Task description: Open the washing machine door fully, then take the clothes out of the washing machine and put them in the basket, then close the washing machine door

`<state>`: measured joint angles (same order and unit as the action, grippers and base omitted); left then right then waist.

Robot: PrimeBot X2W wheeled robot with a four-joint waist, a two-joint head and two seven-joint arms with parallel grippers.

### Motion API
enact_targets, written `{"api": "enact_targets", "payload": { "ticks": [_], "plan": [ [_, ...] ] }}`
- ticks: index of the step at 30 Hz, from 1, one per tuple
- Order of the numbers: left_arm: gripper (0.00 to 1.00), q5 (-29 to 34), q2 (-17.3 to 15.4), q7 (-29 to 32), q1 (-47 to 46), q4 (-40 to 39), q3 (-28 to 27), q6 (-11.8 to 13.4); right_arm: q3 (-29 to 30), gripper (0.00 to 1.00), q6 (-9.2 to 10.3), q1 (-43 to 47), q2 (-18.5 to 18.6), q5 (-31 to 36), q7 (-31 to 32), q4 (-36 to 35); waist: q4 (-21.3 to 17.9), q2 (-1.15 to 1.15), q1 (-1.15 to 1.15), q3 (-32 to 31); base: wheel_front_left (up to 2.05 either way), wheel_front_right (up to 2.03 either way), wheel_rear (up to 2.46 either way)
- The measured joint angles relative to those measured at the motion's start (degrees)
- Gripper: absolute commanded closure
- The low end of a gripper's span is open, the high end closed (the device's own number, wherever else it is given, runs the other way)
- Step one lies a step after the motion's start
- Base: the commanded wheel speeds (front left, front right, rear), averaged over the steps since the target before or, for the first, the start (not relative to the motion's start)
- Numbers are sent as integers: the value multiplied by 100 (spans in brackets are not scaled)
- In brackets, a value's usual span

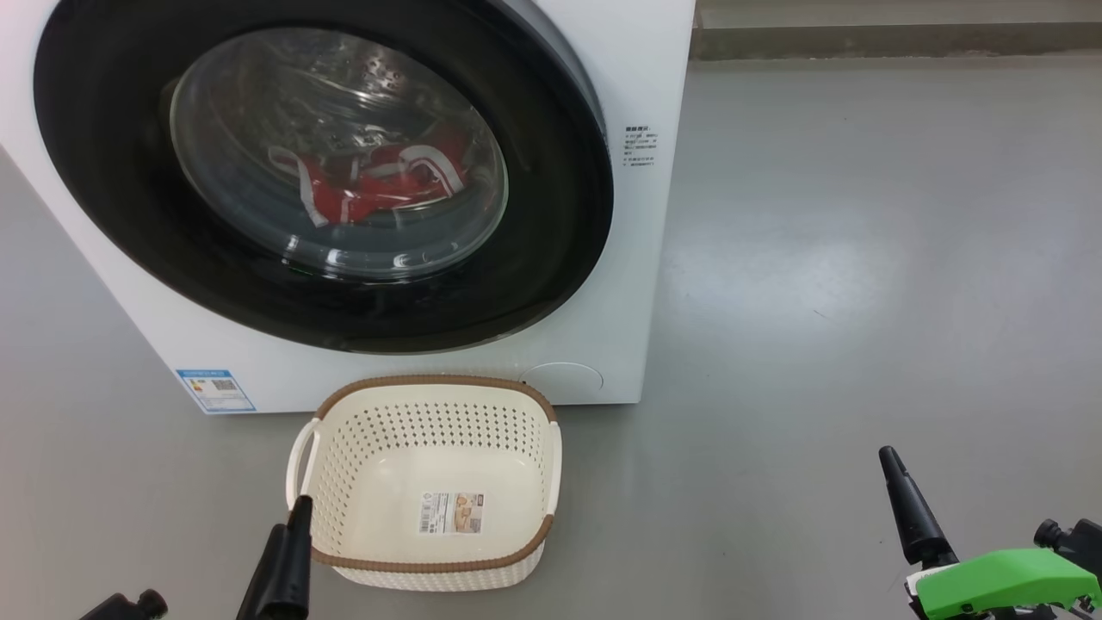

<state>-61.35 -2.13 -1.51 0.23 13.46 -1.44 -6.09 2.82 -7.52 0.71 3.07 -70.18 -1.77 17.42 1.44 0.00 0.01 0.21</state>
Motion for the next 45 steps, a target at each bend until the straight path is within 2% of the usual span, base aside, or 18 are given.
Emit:
{"api": "enact_targets", "payload": {
  "ticks": [27, 45],
  "plan": [
    [0, 2025, -55, -422, 108, -259, 343, 360, -185, 0, 0, 56, 55, 2143, -400, -119, 61, 0, 0, 13, 0, 0, 0],
    [0, 3275, -65, -714, 218, -448, 431, 412, -203, 0, 0, 160, 56, 3234, -689, -181, 104, 0, 0, 66, 0, 0, 0]
  ]
}}
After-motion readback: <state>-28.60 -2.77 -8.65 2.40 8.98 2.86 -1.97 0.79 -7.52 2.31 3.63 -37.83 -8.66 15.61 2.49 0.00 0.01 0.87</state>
